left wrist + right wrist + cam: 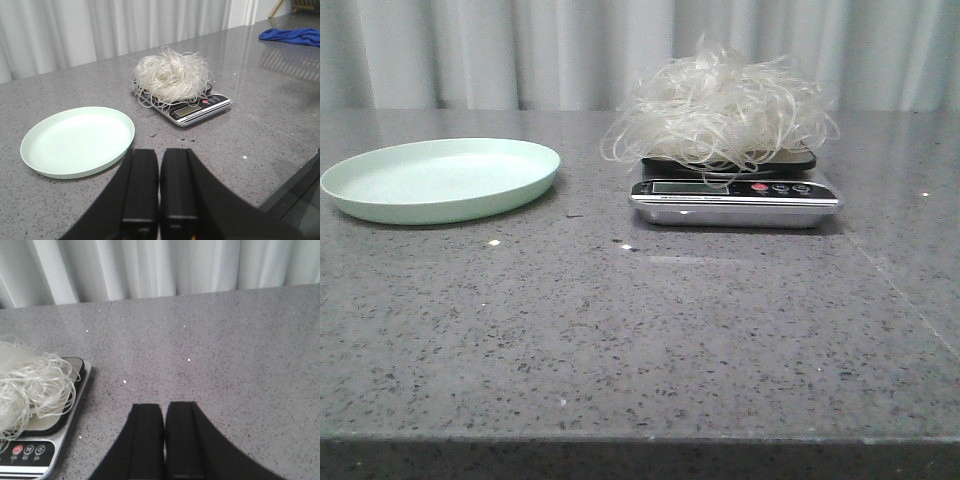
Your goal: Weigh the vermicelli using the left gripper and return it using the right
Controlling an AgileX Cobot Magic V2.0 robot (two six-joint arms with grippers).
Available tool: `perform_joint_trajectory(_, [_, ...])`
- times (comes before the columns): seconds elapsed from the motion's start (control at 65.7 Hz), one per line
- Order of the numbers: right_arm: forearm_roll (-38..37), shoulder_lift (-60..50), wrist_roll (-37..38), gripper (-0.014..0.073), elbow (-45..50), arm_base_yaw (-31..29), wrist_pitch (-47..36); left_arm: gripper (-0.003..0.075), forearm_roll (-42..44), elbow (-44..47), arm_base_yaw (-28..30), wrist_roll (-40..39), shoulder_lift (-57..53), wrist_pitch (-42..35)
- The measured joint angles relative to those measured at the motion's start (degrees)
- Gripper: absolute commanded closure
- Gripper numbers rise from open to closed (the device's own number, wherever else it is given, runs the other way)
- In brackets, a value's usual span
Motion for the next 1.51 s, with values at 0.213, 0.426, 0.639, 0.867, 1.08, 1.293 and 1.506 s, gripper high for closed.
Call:
perform_joint_trajectory(0.213, [-0.31,0.58,-0.47,0.0021,0.00,1.91,0.98,0.0591,0.00,0.00,0.00,0.00,0.00,0.00])
perform_joint_trajectory(0.426, [-0.54,3.32,-4.06,-0.0017,-1.77,6.74,1.52,0.0591,0.00,0.00,0.00,0.00,0.00,0.00])
perform_joint_trajectory(0.639, [-0.64,15.66,-5.36,-0.0017,-13.59,16.28,7.07,0.0591,0.00,0.00,0.00,0.00,0.00,0.00])
perform_joint_trajectory(0.867, [-0.64,34.60,-8.26,-0.0017,-31.23,27.76,13.60,0.0591,0.00,0.00,0.00,0.00,0.00,0.00])
perform_joint_trajectory(1.08, [-1.11,49.80,-8.50,-0.0017,-47.34,28.50,24.17,0.0591,0.00,0.00,0.00,0.00,0.00,0.00])
perform_joint_trajectory(1.293, [-1.60,60.74,-8.50,-0.0017,-58.99,28.50,33.13,0.0591,0.00,0.00,0.00,0.00,0.00,0.00])
perform_joint_trajectory(1.506, [-4.19,68.35,-8.50,-0.0017,-64.29,28.50,37.60,0.0591,0.00,0.00,0.00,0.00,0.00,0.00])
